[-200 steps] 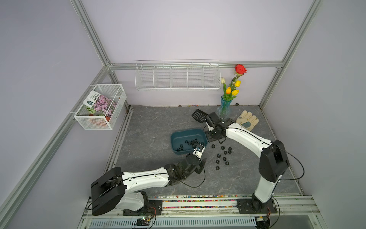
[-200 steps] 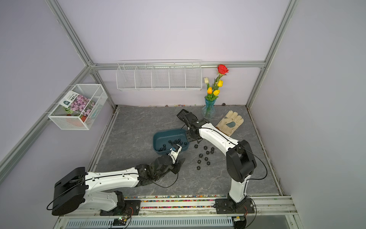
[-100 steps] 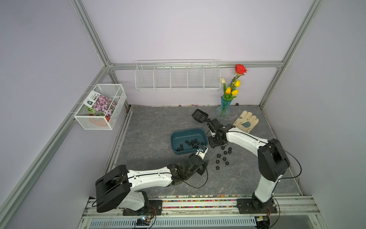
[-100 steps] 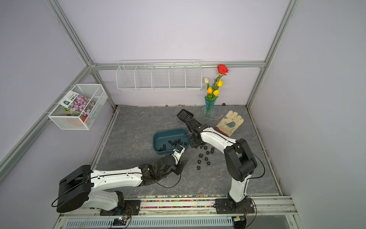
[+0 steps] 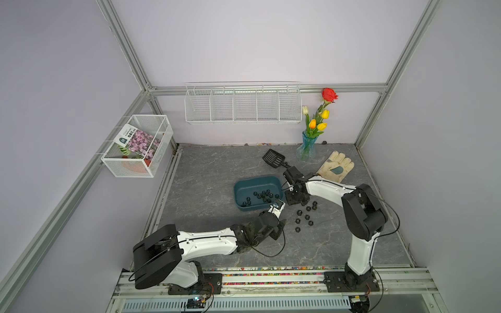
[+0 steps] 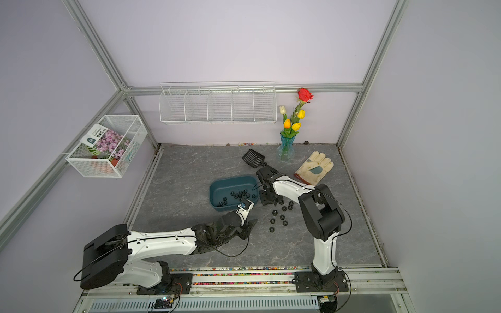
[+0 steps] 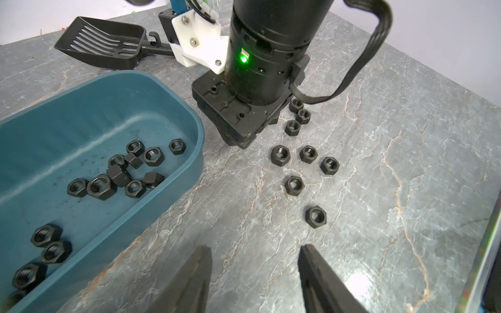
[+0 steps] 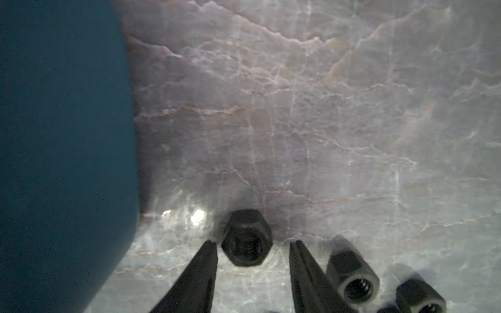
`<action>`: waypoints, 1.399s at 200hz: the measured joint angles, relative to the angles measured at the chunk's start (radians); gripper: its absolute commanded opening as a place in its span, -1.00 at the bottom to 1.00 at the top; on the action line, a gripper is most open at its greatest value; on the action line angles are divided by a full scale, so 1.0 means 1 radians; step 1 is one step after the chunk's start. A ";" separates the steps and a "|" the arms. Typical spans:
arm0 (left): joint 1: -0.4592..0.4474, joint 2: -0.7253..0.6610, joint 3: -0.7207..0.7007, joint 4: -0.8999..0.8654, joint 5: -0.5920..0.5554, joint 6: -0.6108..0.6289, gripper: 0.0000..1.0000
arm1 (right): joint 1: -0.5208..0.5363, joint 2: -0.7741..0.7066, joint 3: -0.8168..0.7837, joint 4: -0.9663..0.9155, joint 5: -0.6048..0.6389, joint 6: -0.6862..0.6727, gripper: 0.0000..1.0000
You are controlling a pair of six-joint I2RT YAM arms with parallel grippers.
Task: Put the nuts on the desktop into the storage box
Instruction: Pick up the nut from the center of the board, then place the nut in the storage box.
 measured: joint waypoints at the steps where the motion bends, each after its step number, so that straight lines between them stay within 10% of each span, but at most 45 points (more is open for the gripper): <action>1: 0.000 0.000 0.000 0.000 0.000 0.000 0.13 | 0.000 0.000 0.000 0.000 0.000 0.000 -0.04; 280: 0.000 -0.036 -0.004 0.006 -0.034 0.000 0.13 | 0.026 -0.049 0.038 -0.049 0.005 0.003 -0.59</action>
